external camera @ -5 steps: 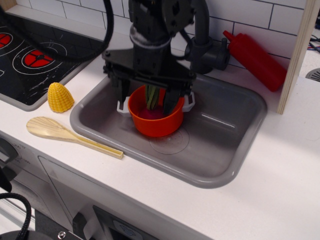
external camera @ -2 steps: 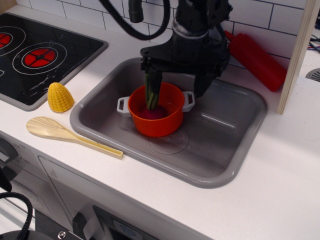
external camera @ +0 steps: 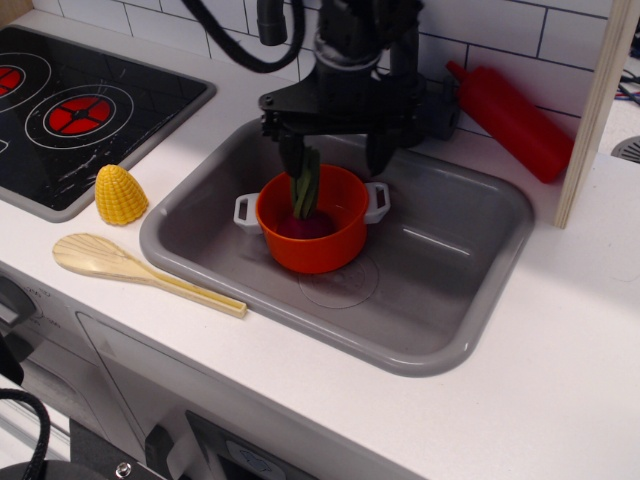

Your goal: Take beet from pot sink

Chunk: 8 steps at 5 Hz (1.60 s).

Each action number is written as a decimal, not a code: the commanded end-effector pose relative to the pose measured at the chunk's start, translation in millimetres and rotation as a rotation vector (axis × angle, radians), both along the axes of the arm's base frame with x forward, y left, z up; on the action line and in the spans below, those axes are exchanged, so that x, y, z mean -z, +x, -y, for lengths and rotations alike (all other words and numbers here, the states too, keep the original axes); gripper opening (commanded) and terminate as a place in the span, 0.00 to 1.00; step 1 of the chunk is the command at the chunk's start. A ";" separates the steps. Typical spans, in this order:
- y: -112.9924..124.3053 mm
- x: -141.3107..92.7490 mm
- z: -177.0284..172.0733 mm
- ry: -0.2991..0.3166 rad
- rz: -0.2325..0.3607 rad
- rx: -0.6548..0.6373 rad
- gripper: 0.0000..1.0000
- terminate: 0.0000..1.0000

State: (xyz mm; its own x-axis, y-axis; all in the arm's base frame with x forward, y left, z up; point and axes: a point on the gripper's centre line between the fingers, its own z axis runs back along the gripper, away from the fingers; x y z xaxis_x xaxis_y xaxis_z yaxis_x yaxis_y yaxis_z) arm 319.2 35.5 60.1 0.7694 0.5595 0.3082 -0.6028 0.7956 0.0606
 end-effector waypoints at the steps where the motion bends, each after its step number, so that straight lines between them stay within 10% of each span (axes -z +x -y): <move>1: 20.8 -9.4 -25.1 0.026 0.045 -0.025 1.00 0.00; 3: 19.8 10.0 -22.2 0.084 0.021 -0.032 1.00 0.00; 4: 18.9 9.0 -24.5 0.071 0.006 -0.047 0.00 0.00; 8: 19.1 -39.1 -23.9 -0.021 0.072 -0.169 0.00 0.00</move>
State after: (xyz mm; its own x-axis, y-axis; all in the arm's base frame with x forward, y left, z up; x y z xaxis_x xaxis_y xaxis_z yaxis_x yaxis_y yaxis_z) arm 329.3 53.5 73.9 0.6670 0.6883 0.2851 -0.7268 0.6853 0.0458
